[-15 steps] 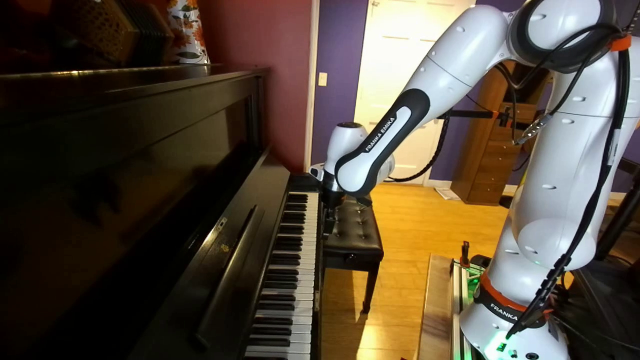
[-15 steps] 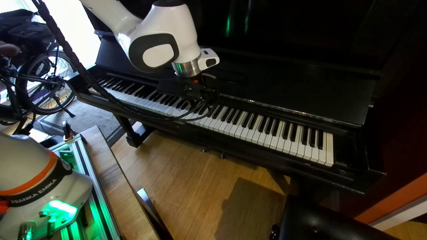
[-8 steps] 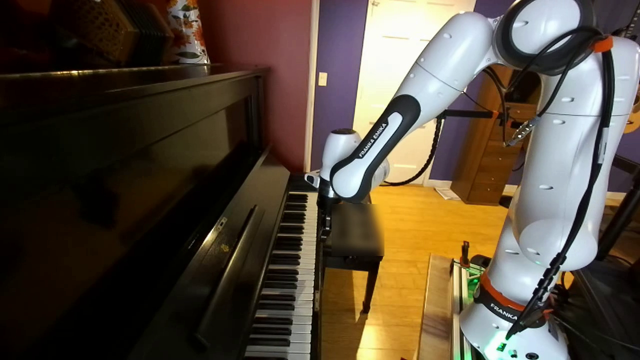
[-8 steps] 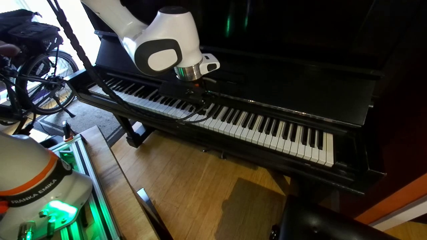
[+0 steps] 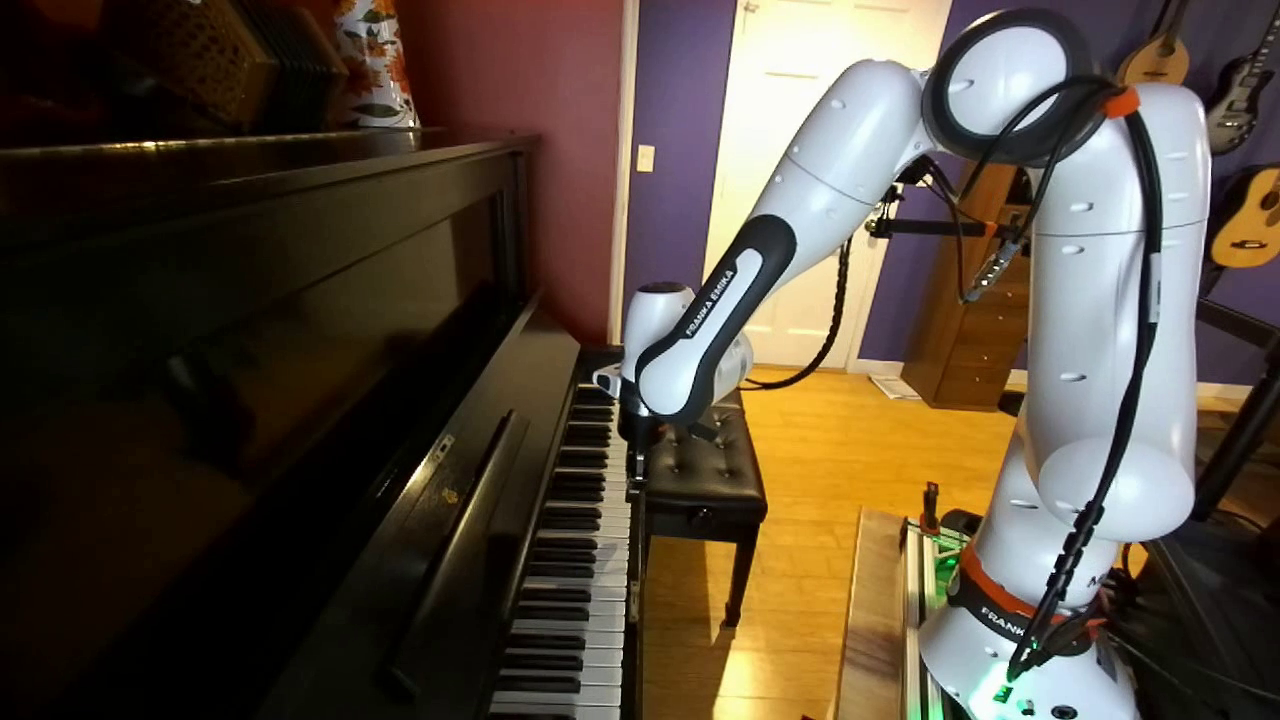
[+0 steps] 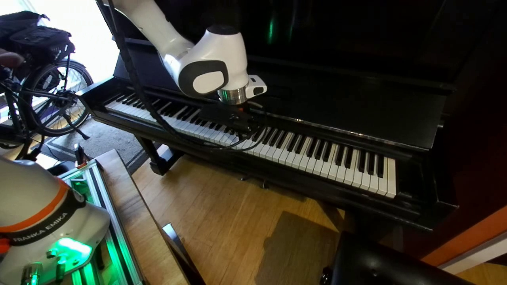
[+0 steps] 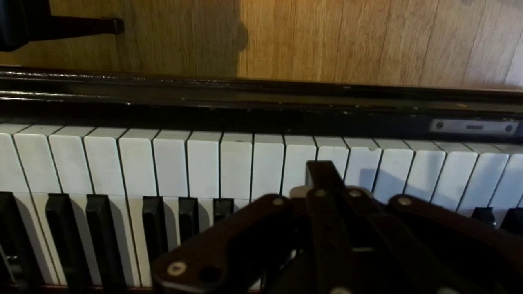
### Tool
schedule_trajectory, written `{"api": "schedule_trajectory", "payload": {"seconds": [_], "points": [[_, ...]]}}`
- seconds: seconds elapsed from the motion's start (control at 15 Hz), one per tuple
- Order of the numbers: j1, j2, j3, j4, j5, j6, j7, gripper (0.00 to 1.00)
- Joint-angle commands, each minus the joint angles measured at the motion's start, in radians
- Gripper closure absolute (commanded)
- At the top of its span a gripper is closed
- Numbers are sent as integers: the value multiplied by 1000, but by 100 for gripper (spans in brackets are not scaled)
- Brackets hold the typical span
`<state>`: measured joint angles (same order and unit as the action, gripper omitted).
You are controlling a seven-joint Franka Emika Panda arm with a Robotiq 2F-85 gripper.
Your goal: Press the second c key and f key from the right on the piano simultaneously, press the third d key from the right on the piano
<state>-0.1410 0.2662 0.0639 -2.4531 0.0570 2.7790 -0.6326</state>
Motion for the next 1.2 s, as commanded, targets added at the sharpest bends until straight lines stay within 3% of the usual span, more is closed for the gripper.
{"api": "schedule_trajectory", "payload": {"seconds": [0.0,0.67,1.13], "points": [[-14,80,12,65,-7,-24,9,100],[-4,241,-2,183,-63,-50,77,100],[-6,258,-1,222,-92,-107,116,100]]}}
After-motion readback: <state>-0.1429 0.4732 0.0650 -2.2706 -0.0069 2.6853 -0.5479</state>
